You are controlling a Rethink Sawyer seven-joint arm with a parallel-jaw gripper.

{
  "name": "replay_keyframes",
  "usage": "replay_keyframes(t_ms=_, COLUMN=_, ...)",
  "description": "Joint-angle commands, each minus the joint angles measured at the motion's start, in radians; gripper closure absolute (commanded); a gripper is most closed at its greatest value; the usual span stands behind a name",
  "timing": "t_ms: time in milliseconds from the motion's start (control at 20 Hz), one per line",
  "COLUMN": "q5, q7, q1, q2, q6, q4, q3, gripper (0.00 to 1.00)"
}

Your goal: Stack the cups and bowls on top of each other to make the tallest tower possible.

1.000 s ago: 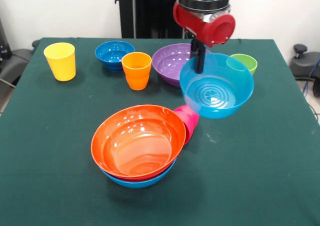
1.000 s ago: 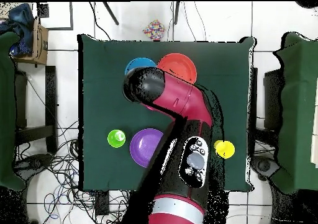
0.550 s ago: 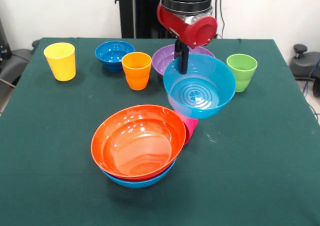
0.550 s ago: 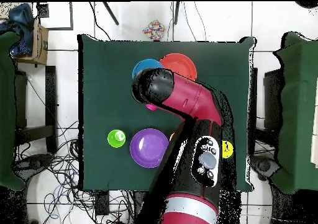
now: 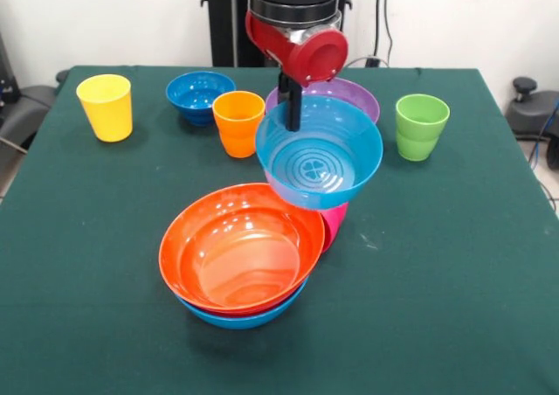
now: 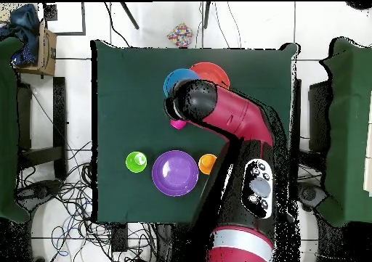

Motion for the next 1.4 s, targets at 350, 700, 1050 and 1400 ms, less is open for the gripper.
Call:
replay_keyframes(t_ms=350, q5=-0.116, q7=-0.16, q1=-0.08, q2=0.006, q6=-0.05, q4=0.092, q3=0.187, gripper=1.0)
replay_keyframes(t_ms=700, q5=-0.139, q7=-0.141, q1=-0.119, q2=0.019, q6=-0.13, q4=0.134, q3=0.242, gripper=1.0)
replay_keyframes(t_ms=1050, q5=-0.165, q7=-0.142, q1=-0.145, q2=0.023, q6=-0.134, q4=0.134, q3=0.271, gripper=1.0)
replay_keyframes(t_ms=1400, q5=-0.202, q7=-0.136, q1=-0.176, q2=0.036, q6=-0.158, q4=0.134, q3=0.301, gripper=1.0)
